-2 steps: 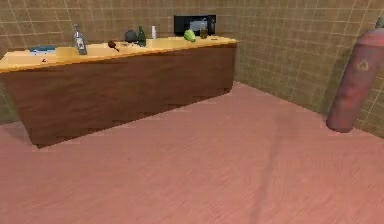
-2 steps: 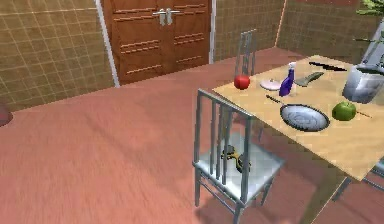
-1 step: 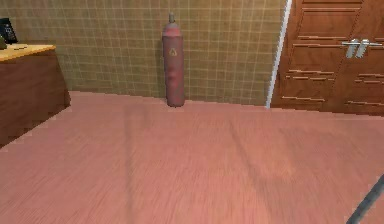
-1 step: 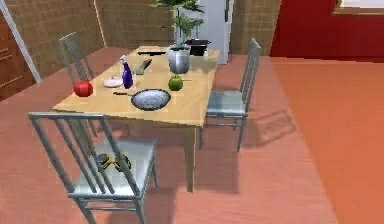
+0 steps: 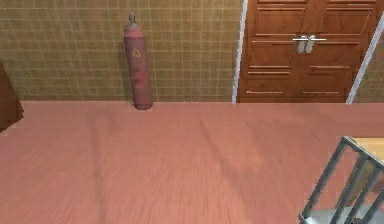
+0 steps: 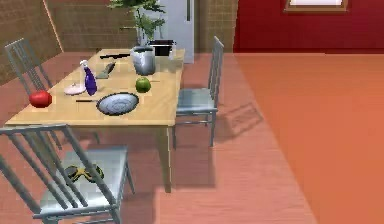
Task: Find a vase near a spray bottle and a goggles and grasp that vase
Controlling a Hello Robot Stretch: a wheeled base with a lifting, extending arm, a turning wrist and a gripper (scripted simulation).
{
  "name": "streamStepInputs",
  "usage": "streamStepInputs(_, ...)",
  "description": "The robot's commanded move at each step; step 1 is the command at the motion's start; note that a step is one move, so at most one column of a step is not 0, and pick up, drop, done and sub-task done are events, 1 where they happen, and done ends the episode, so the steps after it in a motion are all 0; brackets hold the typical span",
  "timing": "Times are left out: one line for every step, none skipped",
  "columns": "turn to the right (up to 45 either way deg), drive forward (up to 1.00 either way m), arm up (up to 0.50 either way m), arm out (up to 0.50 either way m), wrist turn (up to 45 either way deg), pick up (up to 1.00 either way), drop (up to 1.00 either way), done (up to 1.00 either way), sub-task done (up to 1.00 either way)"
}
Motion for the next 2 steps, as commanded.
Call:
streamStepInputs(0.0,1.00,0.00,0.00,0.0,0.00,0.00,0.00,0.00)
streamStepInputs(45.0,0.00,0.00,0.00,0.0,0.00,0.00,0.00,0.00)
